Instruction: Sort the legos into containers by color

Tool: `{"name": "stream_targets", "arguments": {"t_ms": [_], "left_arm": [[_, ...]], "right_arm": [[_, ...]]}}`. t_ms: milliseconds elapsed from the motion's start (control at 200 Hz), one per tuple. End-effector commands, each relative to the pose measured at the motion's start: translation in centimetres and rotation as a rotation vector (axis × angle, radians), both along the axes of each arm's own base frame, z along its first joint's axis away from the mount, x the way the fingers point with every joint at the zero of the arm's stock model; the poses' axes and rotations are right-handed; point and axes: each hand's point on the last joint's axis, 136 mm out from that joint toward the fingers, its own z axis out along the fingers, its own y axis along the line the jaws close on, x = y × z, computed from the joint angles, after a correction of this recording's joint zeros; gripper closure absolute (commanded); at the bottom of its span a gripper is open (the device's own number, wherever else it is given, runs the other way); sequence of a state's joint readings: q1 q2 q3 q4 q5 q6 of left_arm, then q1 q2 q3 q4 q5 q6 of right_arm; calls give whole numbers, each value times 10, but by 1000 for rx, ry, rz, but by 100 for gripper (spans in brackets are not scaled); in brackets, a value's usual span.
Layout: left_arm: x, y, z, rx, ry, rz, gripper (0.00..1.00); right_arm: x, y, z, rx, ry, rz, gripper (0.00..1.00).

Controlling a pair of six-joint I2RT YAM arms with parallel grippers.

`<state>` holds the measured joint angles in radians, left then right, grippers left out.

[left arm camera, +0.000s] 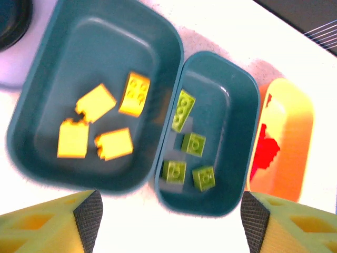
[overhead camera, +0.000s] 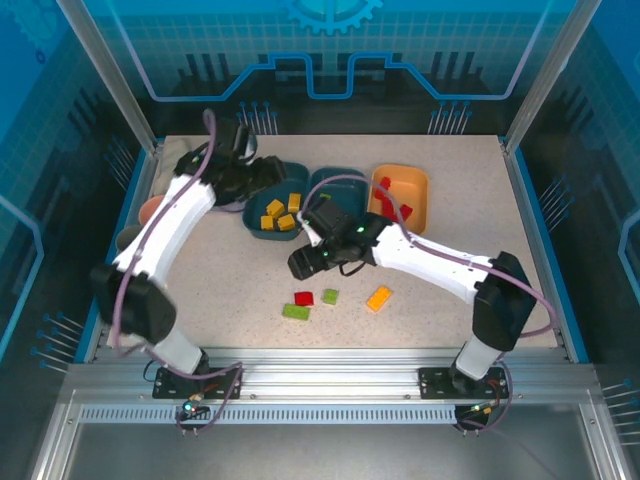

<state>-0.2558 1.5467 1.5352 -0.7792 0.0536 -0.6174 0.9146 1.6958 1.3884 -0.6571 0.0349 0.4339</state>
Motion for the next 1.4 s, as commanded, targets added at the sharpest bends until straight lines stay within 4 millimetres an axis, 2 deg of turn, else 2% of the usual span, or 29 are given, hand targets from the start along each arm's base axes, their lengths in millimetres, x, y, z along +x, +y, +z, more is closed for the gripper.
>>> {"name": "stream_targets", "arguments": {"t_ms": [0, 80, 170, 260, 360, 485, 735, 885, 985, 1115, 1180, 1290, 1395], "left_arm": [[-53, 20, -17, -27, 52, 114, 25], [-95, 35, -25, -41, 58, 160, 25], [-133, 44, -37, -59, 70, 178, 25], [-158, 47, -44, -79, 83, 183, 25], [-174, 49, -47, -82, 94, 177, 25], [-178, 50, -45, -85, 88, 170, 25], [-173, 43, -40, -102, 78, 142, 25], [-170, 39, -38, -102, 75, 126, 25], [-169, 35, -38, -106, 74, 118, 26], [-167, 30, -38, -105, 73, 105, 26], [-166, 26, -39, -105, 73, 92, 26], [-166, 12, -40, -116, 79, 38, 26], [-174, -10, -43, -155, 79, -45, 25]], "right_arm": [[-15, -1, -32, -146, 34, 66, 17], [-21, 6, -47, -203, 66, 72, 15], [-22, 11, -65, -254, 101, 47, 14], [-24, 21, -74, -250, 122, 34, 13], [-21, 24, -83, -284, 129, 30, 13], [-22, 24, -100, -332, 161, 25, 13], [-13, 21, -115, -368, 187, -13, 19], [-2, 4, -118, -395, 187, -71, 25], [8, -15, -119, -413, 195, -130, 31], [17, -41, -113, -419, 182, -206, 35], [20, -48, -108, -398, 178, -235, 35], [20, -41, -91, -317, 143, -206, 33], [15, -30, -75, -233, 94, -121, 26]]}}
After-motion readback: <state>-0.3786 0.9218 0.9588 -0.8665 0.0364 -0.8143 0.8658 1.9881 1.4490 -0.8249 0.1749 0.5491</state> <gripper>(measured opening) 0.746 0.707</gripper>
